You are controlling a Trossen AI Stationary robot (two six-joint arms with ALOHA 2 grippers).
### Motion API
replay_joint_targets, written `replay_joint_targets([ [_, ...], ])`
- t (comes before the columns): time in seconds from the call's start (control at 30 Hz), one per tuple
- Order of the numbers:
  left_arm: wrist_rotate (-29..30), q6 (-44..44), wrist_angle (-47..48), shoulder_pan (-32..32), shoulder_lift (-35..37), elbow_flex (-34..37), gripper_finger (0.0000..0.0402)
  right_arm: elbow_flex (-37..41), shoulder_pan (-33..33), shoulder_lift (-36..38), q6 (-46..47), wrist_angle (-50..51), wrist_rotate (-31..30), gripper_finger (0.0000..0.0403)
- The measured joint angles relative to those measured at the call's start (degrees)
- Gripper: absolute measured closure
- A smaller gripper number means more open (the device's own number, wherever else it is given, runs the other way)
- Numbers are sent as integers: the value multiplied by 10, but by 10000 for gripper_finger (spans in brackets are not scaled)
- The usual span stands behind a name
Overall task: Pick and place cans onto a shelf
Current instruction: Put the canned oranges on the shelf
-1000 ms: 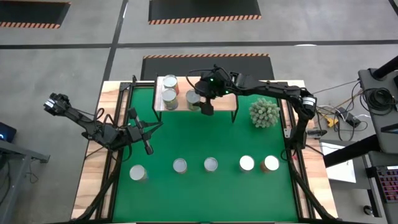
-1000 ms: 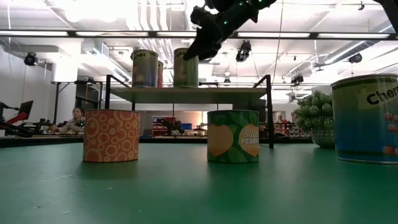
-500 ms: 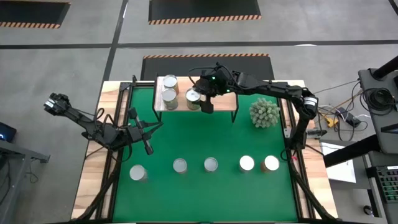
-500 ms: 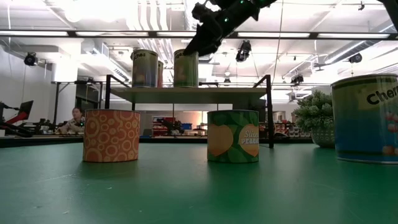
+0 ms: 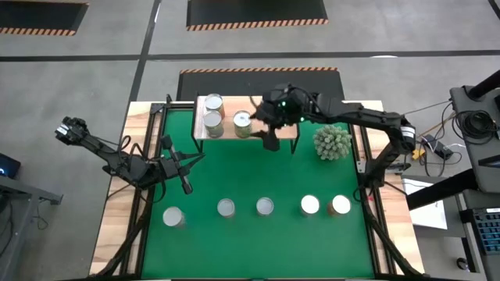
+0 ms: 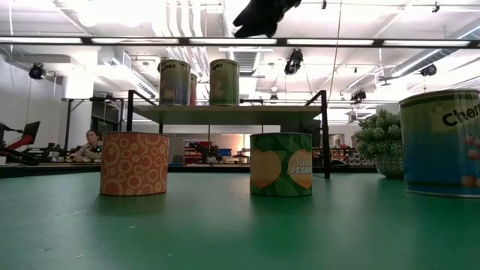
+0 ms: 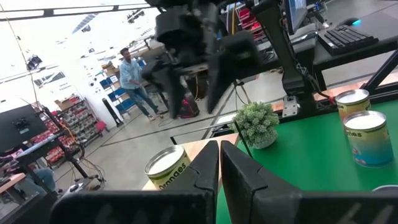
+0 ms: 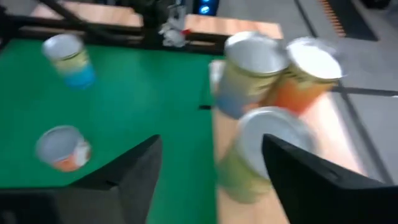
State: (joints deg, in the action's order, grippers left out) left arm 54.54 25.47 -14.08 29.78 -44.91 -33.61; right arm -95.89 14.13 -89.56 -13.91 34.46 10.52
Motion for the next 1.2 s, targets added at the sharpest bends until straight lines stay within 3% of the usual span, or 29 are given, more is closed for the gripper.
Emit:
replay_joint_targets([
  [0.07, 0, 0, 0, 0, 0, 0, 402, 11, -14, 0, 4, 1, -6, 184],
  [0.27, 0, 0, 0, 0, 0, 0, 402, 64, -31, 0, 13, -1, -105, 304],
  [0.43, 0, 0, 0, 0, 0, 0, 402, 109, -25, 0, 19, -42, -122, 385],
  [0.77, 0, 0, 0, 0, 0, 0, 402, 162, -20, -1, 19, -158, -121, 390],
  [1.2, 0, 0, 0, 0, 0, 0, 402, 163, 24, 0, 9, -163, -170, 390],
])
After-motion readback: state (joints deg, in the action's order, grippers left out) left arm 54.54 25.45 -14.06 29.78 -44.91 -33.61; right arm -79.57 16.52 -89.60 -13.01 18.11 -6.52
